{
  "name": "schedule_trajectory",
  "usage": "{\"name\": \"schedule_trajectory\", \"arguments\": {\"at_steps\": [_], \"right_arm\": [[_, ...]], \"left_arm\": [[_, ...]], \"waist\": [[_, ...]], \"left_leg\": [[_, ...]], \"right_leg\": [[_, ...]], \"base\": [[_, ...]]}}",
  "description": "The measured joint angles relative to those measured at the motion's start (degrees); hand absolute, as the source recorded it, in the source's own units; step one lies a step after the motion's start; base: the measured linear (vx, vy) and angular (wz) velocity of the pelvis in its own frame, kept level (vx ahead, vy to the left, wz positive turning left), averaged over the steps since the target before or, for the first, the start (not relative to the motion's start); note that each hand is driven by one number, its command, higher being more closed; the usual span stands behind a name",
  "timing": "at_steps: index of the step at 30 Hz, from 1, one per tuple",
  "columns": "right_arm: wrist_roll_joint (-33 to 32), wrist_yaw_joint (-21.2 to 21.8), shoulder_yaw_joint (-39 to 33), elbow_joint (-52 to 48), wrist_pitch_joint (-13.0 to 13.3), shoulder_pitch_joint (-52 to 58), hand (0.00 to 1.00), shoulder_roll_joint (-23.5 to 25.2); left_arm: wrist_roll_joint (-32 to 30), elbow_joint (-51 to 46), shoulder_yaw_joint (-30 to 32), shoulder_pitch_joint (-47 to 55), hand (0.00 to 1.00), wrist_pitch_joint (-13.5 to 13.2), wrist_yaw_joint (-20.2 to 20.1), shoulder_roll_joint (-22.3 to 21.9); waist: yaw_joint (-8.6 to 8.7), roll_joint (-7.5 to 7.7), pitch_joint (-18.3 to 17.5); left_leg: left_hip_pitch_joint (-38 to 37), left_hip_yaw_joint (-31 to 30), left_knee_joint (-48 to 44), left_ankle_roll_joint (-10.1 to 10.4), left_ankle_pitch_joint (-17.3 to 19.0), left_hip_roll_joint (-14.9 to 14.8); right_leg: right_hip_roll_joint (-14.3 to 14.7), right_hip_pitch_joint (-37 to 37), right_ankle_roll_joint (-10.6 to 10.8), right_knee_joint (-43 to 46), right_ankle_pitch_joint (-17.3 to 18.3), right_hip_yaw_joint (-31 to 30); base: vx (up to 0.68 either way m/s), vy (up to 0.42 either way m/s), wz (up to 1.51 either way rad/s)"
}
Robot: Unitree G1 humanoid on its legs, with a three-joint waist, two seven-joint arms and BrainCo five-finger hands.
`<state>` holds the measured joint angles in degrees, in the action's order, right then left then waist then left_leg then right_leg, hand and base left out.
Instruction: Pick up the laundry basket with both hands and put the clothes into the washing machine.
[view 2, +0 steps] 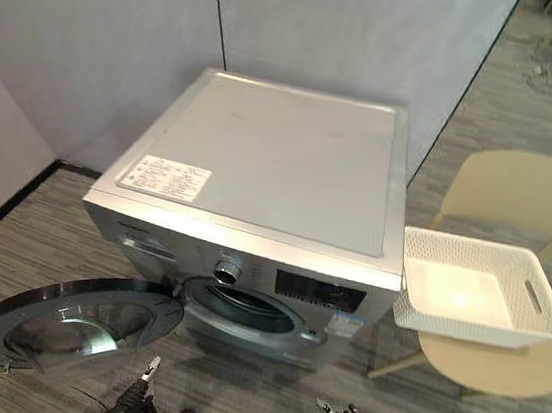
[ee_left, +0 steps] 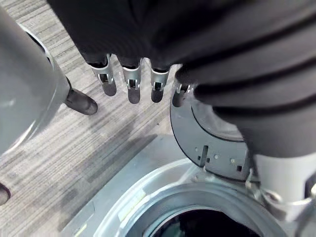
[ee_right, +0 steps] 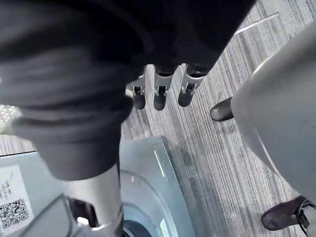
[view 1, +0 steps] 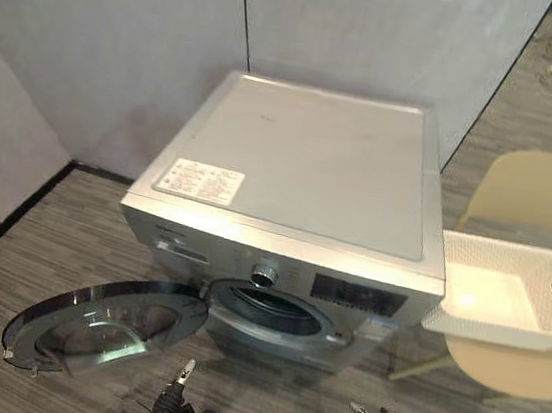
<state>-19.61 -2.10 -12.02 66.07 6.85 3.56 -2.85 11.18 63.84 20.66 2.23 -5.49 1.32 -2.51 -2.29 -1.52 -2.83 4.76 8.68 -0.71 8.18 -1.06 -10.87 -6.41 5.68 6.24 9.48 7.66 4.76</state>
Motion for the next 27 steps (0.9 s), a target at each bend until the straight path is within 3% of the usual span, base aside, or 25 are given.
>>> {"name": "schedule_trajectory", "arguments": {"at_steps": [5,9,13,14,15,16,17,18,20,22,23,24,25,27], "right_arm": [[0.71,0.0,0.65,2.99,-0.87,-1.11,0.0,-0.93],[2.53,-0.33,4.17,3.02,-0.86,-2.19,0.0,-1.67],[6.75,-1.53,6.18,2.69,-0.7,-5.78,0.0,-3.69],[6.89,-1.75,6.15,2.57,-0.68,-6.67,0.0,-3.68],[6.88,-1.87,5.94,2.46,-0.64,-7.16,0.0,-3.75],[6.86,-2.6,5.67,1.95,-0.5,-7.84,0.0,-3.72],[6.77,-3.01,5.81,1.55,-0.52,-7.82,0.0,-3.55],[6.68,-3.23,6.53,0.39,-0.51,-7.58,0.0,-3.39],[6.47,-3.26,8.45,-0.7,-0.48,-7.52,0.0,-3.26],[6.03,-3.35,12.17,-1.78,-0.41,-8.41,0.0,-3.17],[5.93,-3.35,12.89,-1.81,-0.41,-8.9,0.0,-3.31],[5.56,-3.1,14.51,-1.76,-0.42,-9.61,0.0,-1.54],[5.55,-3.01,15.0,-1.53,-0.43,-9.59,0.0,-0.94],[5.45,-2.94,15.34,-1.38,-0.42,-9.61,0.0,-0.36]], "left_arm": [[-0.53,0.38,-7.0,-0.07,0.0,-0.07,0.91,1.8],[-0.24,-5.16,-13.2,-0.13,0.0,-0.76,4.14,2.86],[5.93,-21.19,-20.71,2.5,0.0,-2.78,5.15,2.44],[7.2,-25.68,-22.21,2.82,0.0,-3.64,4.95,2.19],[7.41,-27.16,-22.55,2.95,0.0,-3.72,4.9,2.05],[8.3,-30.67,-22.88,2.92,0.0,-3.75,4.87,1.52],[8.56,-32.48,-23.0,3.0,0.0,-3.86,4.86,1.46],[8.96,-34.36,-22.97,3.36,0.0,-3.88,4.87,1.45],[10.58,-36.62,-23.03,3.44,0.0,-3.9,4.92,1.45],[11.02,-42.75,-24.69,3.44,0.0,-3.9,5.03,1.63],[11.07,-44.47,-25.27,3.45,0.0,-3.93,4.98,1.73],[11.16,-46.85,-26.84,3.14,0.0,-4.0,4.99,3.04],[11.32,-47.62,-27.66,3.23,0.0,-3.94,4.92,3.7],[12.51,-52.22,-30.08,3.87,0.0,-3.88,4.49,4.33]], "waist": [[0.3,0.35,-0.07],[0.92,-0.06,0.51],[1.47,-1.68,3.72],[1.33,-0.86,4.15],[1.43,-0.62,4.32],[1.56,0.51,4.98],[1.5,1.09,5.28],[1.57,1.22,5.34],[1.59,1.08,5.31],[1.57,0.44,4.96],[1.29,0.02,4.77],[1.81,1.21,5.26],[2.14,1.95,4.96],[1.99,2.67,4.51]], "left_leg": [[-1.57,-4.03,0.54,-0.51,-0.72,1.45],[1.92,-10.55,0.73,-0.59,-4.54,2.13],[3.87,-14.14,3.88,-2.32,-11.33,4.18],[5.37,-12.63,1.99,-4.99,-9.4,4.94],[7.35,-10.77,-2.3,-5.95,-6.85,5.21],[11.96,-6.71,-15.98,-9.03,-0.67,6.32],[13.25,-5.1,-23.41,-9.21,2.21,6.08],[13.28,-4.47,-29.65,-8.59,5.71,4.5],[12.45,-4.96,-32.67,-6.57,9.52,1.61],[12.15,-10.38,-32.95,-1.26,15.03,0.06],[11.8,-11.28,-32.37,-1.46,17.01,0.9],[12.16,-10.74,-30.7,-3.07,17.3,3.4],[12.16,-10.15,-30.17,-3.67,16.91,4.25],[12.9,-9.66,-30.55,-4.26,16.97,6.85]], "right_leg": [[-0.93,-4.94,0.14,-2.32,-0.09,3.36],[-0.88,-5.42,-0.23,-2.12,0.03,9.44],[-2.91,-2.66,-2.48,8.1,5.96,14.73],[-5.29,-1.13,-2.86,10.51,6.37,17.05],[-6.25,-0.69,-2.84,11.34,6.35,17.99],[-9.13,-0.41,-2.74,13.16,6.32,20.26],[-10.29,-0.66,-2.31,13.6,6.06,20.73],[-11.01,-1.23,-1.38,13.59,5.45,21.24],[-11.41,-1.38,-0.18,13.67,4.71,21.28],[-11.93,0.7,1.96,13.65,2.52,19.51],[-11.67,1.5,2.47,13.23,1.6,18.47],[-11.24,1.63,4.39,9.45,0.21,15.14],[-11.03,1.07,4.29,6.97,-0.55,13.6],[-11.4,-1.35,3.56,-0.4,-7.18,11.18]], "base": [[0.02,0.023,0.42],[-0.11,-0.022,0.84],[-0.25,-0.02,1.02],[-0.2,0.071,1.04],[-0.13,0.112,0.97],[-0.1,0.125,0.8],[-0.11,0.128,0.78],[-0.13,0.188,0.36],[-0.1,0.272,0.16],[-0.05,0.403,-0.13],[-0.07,0.497,-0.23],[-0.06,0.371,-0.06],[-0.04,0.393,0.09],[-0.03,0.273,0.09]]}}
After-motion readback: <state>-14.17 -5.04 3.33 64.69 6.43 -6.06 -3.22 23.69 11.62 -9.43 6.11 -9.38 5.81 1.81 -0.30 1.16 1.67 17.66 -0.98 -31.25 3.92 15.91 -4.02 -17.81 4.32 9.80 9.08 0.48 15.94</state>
